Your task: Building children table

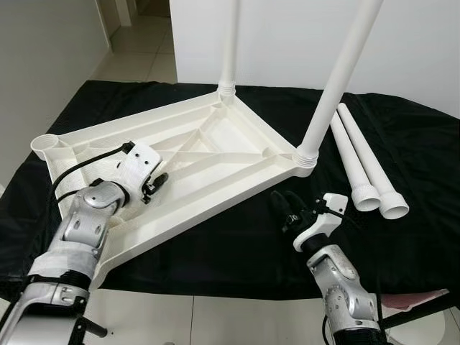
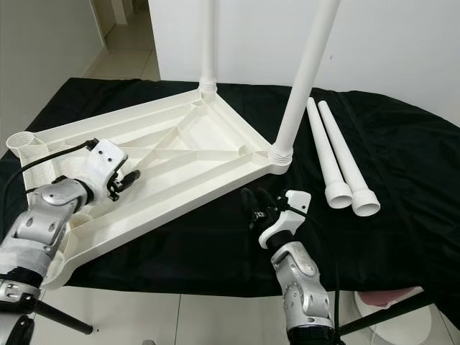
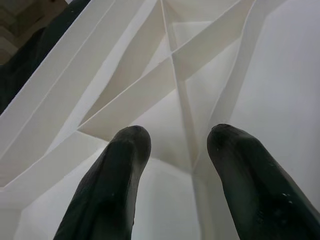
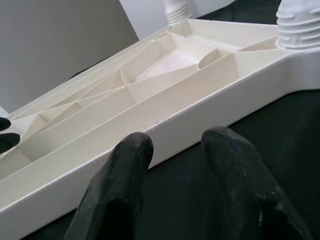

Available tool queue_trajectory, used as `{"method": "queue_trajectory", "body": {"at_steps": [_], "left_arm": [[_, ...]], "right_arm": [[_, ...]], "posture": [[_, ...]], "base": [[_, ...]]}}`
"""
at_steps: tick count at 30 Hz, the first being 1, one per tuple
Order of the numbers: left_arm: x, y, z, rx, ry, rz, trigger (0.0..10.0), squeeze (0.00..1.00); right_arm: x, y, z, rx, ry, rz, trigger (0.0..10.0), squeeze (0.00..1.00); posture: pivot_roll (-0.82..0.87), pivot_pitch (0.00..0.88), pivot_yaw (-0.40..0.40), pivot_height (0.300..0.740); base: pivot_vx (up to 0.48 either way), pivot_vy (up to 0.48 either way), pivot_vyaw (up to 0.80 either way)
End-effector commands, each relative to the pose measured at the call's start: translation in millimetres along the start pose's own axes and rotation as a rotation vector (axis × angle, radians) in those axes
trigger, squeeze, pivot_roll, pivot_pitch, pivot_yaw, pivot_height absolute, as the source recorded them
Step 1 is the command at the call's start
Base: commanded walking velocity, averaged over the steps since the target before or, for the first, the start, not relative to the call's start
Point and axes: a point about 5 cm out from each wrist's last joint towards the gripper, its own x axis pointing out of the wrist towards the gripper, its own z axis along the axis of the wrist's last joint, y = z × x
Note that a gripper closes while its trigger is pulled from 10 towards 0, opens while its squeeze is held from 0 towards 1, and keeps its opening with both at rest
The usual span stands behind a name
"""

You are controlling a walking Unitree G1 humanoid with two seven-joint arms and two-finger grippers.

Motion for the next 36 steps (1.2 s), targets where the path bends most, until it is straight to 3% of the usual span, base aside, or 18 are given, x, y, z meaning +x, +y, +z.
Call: {"method": "queue_trajectory", "body": {"at_steps": [1, 7, 15, 25, 32, 36], "left_arm": [[0.5, 4.9, -1, 0.028, 0.012, 0.081, 10.0, 0.00], [-1.8, 10.6, -5, 0.094, 0.034, 0.103, 10.0, 0.00], [-1.7, 13.2, -7, 0.098, 0.055, 0.129, 10.0, 0.00], [-3.8, 14.5, -15, 0.213, 0.106, 0.125, 10.0, 0.00], [-5.5, 22.8, -15, 0.205, 0.113, 0.161, 10.0, 0.00], [-8.9, 40.2, -5, 0.091, 0.049, 0.274, 10.0, 0.00]], "right_arm": [[1.3, 0.1, -2, -0.007, 0.005, -0.010, 10.0, 0.00], [5.5, 4.3, -3, -0.008, 0.005, -0.001, 10.0, 0.00], [9.0, 9.4, -4, -0.008, 0.004, 0.009, 10.0, 0.00], [10.6, 10.7, -4, -0.010, 0.002, 0.006, 10.0, 0.00], [10.0, 9.7, -4, -0.011, 0.004, 0.000, 10.0, 0.00], [8.9, 8.7, -6, -0.010, 0.007, -0.005, 10.0, 0.00]], "posture": [[0.05, 0.055, -0.009, 0.740], [0.06, 0.059, -0.006, 0.740], [0.06, 0.066, -0.005, 0.740], [0.06, 0.072, -0.007, 0.740], [0.06, 0.079, -0.006, 0.740], [0.06, 0.081, -0.006, 0.740]], "base": [[0.000, 0.000, 0.00], [0.000, 0.000, 0.00], [0.000, 0.000, 0.00], [0.000, 0.000, 0.00], [0.000, 0.000, 0.00], [0.000, 0.000, 0.00]]}}
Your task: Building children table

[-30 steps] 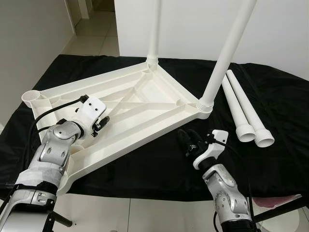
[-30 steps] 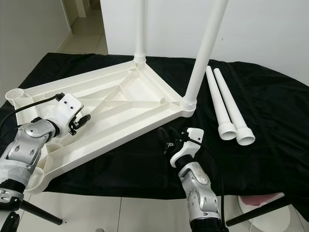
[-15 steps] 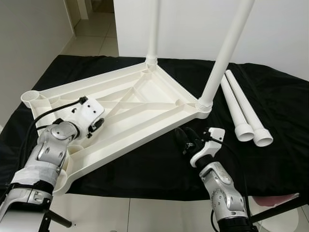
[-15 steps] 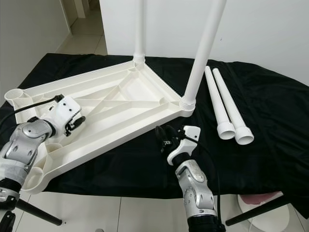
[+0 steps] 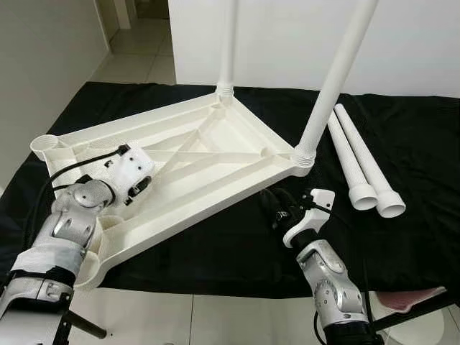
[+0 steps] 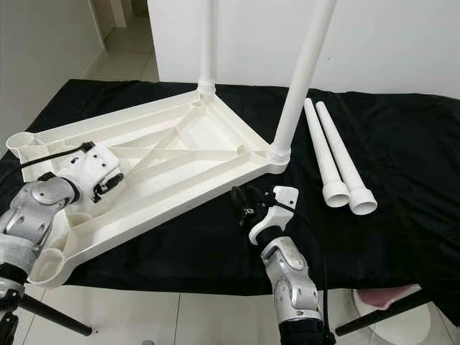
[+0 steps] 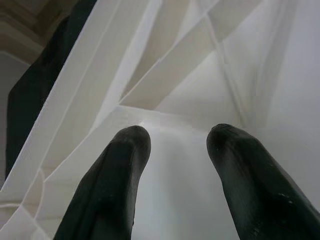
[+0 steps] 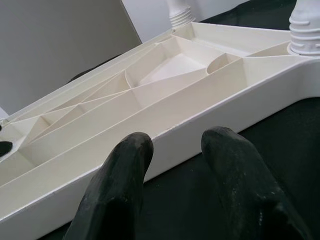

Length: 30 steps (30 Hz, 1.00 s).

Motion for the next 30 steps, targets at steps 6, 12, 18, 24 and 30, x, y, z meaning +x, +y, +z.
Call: {"method": "queue_trajectory", "body": {"at_steps": [6, 12, 18, 24, 30], "left_arm": [[-2.5, 18.2, -11, 0.020, 0.080, 0.228, 10.0, 0.00], [-1.0, 1.4, -18, 0.107, 0.118, 0.108, 10.0, 0.00], [2.3, -16.1, -17, 0.128, 0.107, -0.012, 10.0, 0.00], [2.6, -27.7, -4, 0.084, 0.024, -0.123, 10.0, 0.00], [-0.2, -52.3, 19, 0.033, -0.133, -0.301, 10.0, 0.00]], "right_arm": [[-1.2, -0.3, -5, -0.005, 0.015, -0.010, 10.0, 0.00], [-0.8, -0.5, -4, -0.006, 0.011, -0.011, 10.0, 0.00], [0.4, -1.6, -3, -0.009, 0.005, -0.014, 10.0, 0.00], [5.2, -2.0, -1, -0.011, 0.001, -0.017, 10.0, 0.00], [28.4, -4.9, -9, -0.054, 0.094, -0.053, 10.0, 0.00]], "posture": [[0.06, 0.083, -0.005, 0.740], [0.06, 0.082, -0.004, 0.740], [0.05, 0.081, -0.004, 0.740], [0.05, 0.081, 0.006, 0.740], [0.05, 0.074, 0.013, 0.740]], "base": [[0.000, 0.000, 0.00], [0.000, 0.000, 0.00], [0.000, 0.000, 0.00], [0.000, 0.000, 0.00], [0.000, 0.000, 0.00]]}}
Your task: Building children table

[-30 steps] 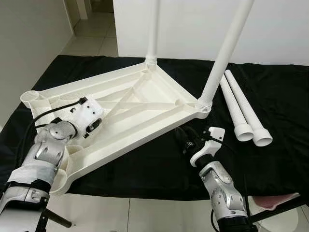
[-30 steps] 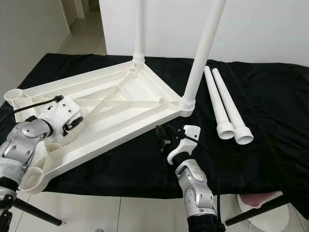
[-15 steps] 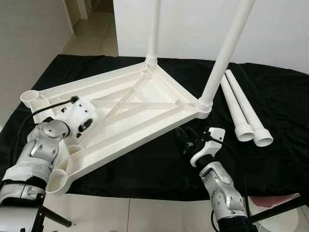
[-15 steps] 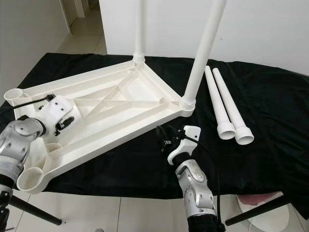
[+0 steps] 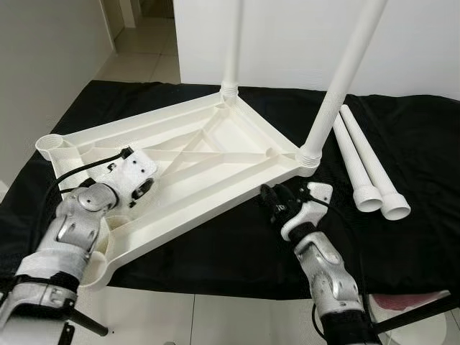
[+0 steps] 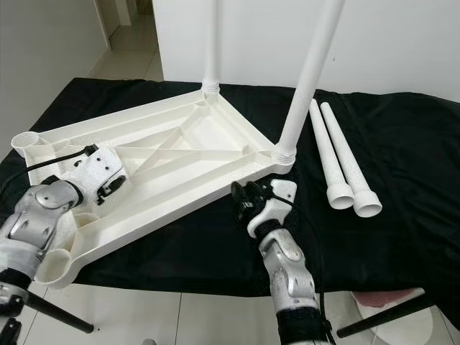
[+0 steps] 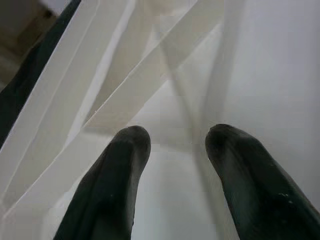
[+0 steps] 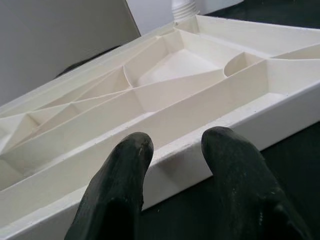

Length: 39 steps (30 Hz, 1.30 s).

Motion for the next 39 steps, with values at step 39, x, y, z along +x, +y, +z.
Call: {"method": "queue_trajectory", "body": {"at_steps": [39], "left_arm": [[-7.8, 29.0, -11, 0.111, 0.133, 0.147, 10.0, 0.00]], "right_arm": [[23.1, -27.6, -6, 0.027, -0.023, -0.288, 10.0, 0.00]], "posture": [[0.05, 0.081, 0.011, 0.740]], "base": [[0.000, 0.000, 0.00]]}}
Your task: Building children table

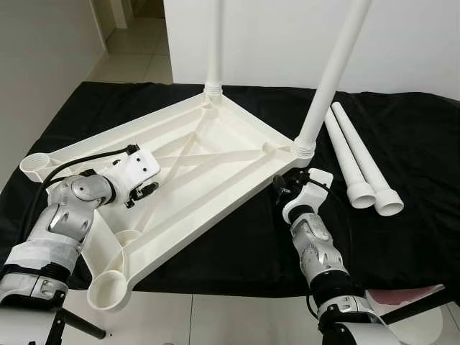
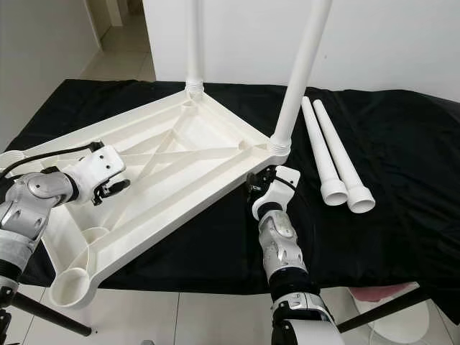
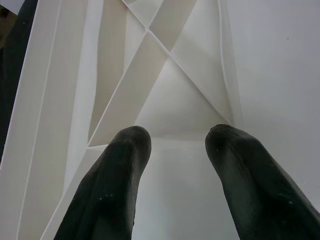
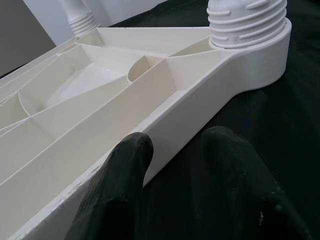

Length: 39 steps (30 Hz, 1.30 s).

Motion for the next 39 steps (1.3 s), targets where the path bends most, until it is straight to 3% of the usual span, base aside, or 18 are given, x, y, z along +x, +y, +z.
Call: {"method": "queue_trajectory", "body": {"at_steps": [1, 7, 13, 23, 26, 29, 32, 33, 39], "left_arm": [[-0.6, 5.7, -8, 0.003, 0.032, 0.199, 10.0, 0.00], [0.4, 2.0, -11, 0.044, 0.046, 0.151, 10.0, 0.00], [2.8, -19.2, -17, 0.088, 0.068, 0.010, 10.0, 0.00], [0.9, -10.6, -23, 0.082, 0.108, 0.044, 10.0, 0.00], [3.2, -21.3, -24, 0.083, 0.093, -0.015, 10.0, 0.00], [9.0, -43.4, -11, 0.066, 0.015, -0.117, 10.0, 0.00], [10.3, -48.8, -8, 0.066, -0.002, -0.140, 10.0, 0.00], [12.1, -63.5, -2, 0.062, -0.037, -0.214, 10.0, 0.00], [18.0, -89.1, 20, 0.078, -0.130, -0.296, 10.0, 0.00]], "right_arm": [[-0.2, -0.2, -3, 0.011, 0.008, -0.014, 10.0, 0.00], [0.6, 1.5, -9, -0.007, 0.035, -0.034, 10.0, 0.00], [4.0, 1.8, -12, 0.034, 0.071, -0.046, 10.0, 0.00], [6.7, 1.2, -13, 0.017, 0.096, -0.041, 10.0, 0.00], [7.2, 1.1, -14, 0.006, 0.105, -0.036, 10.0, 0.00], [9.3, 2.1, -16, -0.017, 0.132, -0.012, 10.0, 0.00], [9.9, 2.5, -17, -0.022, 0.143, -0.004, 10.0, 0.00], [11.7, 4.4, -19, -0.037, 0.177, 0.025, 10.0, 0.00], [17.4, 5.3, -17, -0.107, 0.207, 0.073, 10.0, 0.00]], "posture": [[0.05, 0.082, 0.010, 0.740], [0.05, 0.081, 0.011, 0.740], [0.05, 0.077, 0.012, 0.740], [0.05, 0.065, 0.009, 0.740], [0.05, 0.063, 0.008, 0.740], [0.05, 0.059, 0.011, 0.740], [0.05, 0.059, 0.011, 0.740], [0.04, 0.056, 0.015, 0.740], [0.04, 0.052, 0.015, 0.740]], "base": [[0.000, 0.000, 0.00], [0.000, 0.000, 0.00], [0.000, 0.000, 0.00], [0.000, 0.000, 0.00], [0.000, 0.000, 0.00], [0.000, 0.000, 0.00], [0.000, 0.000, 0.00], [0.000, 0.000, 0.00], [0.000, 0.000, 0.00]]}}
